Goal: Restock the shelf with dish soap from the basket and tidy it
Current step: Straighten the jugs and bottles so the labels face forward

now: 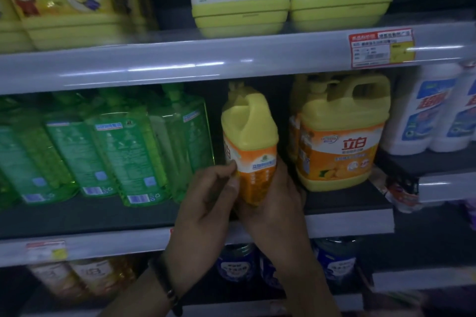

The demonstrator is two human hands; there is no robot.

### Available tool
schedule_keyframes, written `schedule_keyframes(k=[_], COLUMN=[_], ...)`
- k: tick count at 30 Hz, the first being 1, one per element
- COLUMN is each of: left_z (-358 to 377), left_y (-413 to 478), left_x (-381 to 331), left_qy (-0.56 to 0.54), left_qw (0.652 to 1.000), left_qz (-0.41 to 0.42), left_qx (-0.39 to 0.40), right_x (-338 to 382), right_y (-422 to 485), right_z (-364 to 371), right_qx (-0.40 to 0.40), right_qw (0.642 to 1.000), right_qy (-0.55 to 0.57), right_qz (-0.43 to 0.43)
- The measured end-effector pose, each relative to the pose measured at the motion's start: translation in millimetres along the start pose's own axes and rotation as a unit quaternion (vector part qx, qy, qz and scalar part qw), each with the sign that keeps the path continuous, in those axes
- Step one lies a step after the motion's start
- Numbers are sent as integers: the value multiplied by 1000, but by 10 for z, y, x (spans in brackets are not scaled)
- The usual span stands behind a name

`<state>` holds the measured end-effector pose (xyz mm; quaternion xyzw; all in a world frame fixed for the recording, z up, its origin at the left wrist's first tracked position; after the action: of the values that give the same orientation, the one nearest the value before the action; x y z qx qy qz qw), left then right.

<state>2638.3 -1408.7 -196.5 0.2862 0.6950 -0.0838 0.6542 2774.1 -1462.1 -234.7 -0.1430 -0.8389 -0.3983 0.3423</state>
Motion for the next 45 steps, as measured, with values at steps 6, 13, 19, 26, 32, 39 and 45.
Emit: schedule_keyframes(k=[6, 13, 19, 26, 32, 39, 45], left_z=[-60, 81, 181, 384, 415, 406, 353], left_y=[288, 659, 483, 281, 439, 566, 553], left_x=[-36, 23, 119, 108, 126, 180, 268], left_qy=[-28, -30, 88, 141, 169, 129, 139], left_qw=[998, 993, 995, 986, 983, 989, 988], left_qz=[-38, -76, -34, 22, 39, 26, 28], left_qx=[42, 87, -38, -84, -67, -65, -60], right_x=[-26, -145, -194, -191, -208, -238, -272], right_y=[-5, -106, -187, -238, -243, -273, -274], right_z=[-134, -255, -294, -194, -286, -244, -201], right_qx=[-50, -149, -231, -185, -191, -125, -107], right_qw=[999, 982, 950, 977, 963, 969, 977], right_qy=[-2, -108, -210, -106, -187, -212, -183], right_qz=[5, -38, -18, -24, -27, -15, -4])
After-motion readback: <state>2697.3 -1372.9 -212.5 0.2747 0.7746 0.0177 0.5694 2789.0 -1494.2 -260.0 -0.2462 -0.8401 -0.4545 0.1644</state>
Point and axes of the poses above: each hand's wrist, its own y-axis towards the middle knuckle, its own z-axis out of the palm, x = y × z, the point moved 3 cm from there along y, towards the middle knuckle, and after that the axes turned 8 degrees about -z, right-handed, at the moved point
